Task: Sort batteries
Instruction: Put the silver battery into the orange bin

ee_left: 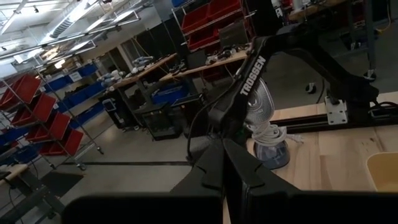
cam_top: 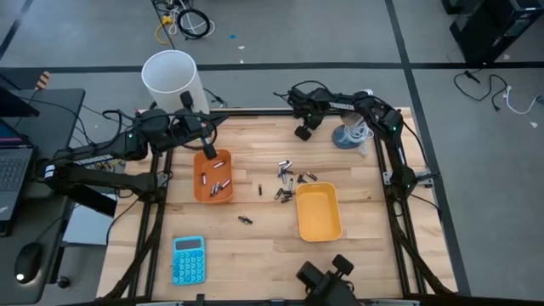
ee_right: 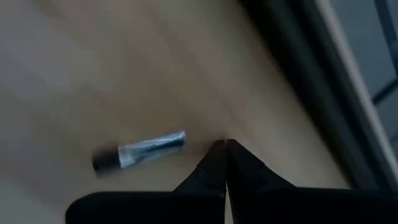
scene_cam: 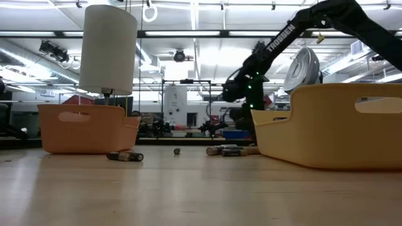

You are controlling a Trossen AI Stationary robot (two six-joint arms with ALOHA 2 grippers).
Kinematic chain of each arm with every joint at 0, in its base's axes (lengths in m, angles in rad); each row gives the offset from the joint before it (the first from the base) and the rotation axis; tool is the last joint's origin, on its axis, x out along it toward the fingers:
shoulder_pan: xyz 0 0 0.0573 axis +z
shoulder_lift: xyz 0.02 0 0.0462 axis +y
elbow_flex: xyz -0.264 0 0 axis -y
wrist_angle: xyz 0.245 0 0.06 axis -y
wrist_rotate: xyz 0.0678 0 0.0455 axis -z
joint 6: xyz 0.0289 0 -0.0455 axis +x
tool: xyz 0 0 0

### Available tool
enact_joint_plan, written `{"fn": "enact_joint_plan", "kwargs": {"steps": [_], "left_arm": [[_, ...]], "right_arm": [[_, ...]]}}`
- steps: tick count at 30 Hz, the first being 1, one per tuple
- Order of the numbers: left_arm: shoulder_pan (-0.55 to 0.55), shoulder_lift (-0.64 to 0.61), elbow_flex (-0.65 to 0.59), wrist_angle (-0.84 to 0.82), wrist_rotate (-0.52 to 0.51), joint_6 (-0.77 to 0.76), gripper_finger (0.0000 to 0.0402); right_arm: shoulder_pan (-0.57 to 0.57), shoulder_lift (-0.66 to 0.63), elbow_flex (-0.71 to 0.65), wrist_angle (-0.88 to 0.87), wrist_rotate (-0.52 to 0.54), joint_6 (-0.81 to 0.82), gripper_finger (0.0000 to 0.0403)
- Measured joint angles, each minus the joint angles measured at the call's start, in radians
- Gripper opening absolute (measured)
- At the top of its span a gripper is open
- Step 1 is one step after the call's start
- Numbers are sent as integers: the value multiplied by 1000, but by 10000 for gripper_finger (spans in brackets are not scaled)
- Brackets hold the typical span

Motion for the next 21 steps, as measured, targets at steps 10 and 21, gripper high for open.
{"fn": "enact_joint_plan", "kwargs": {"steps": [10, 21], "left_arm": [[0, 0, 0, -18, 0, 0, 0], [-1, 0, 0, -61, 0, -19, 0]], "right_arm": [[57, -2, 70, -128, -31, 3, 0], [104, -3, -20, -182, 27, 58, 0]]}}
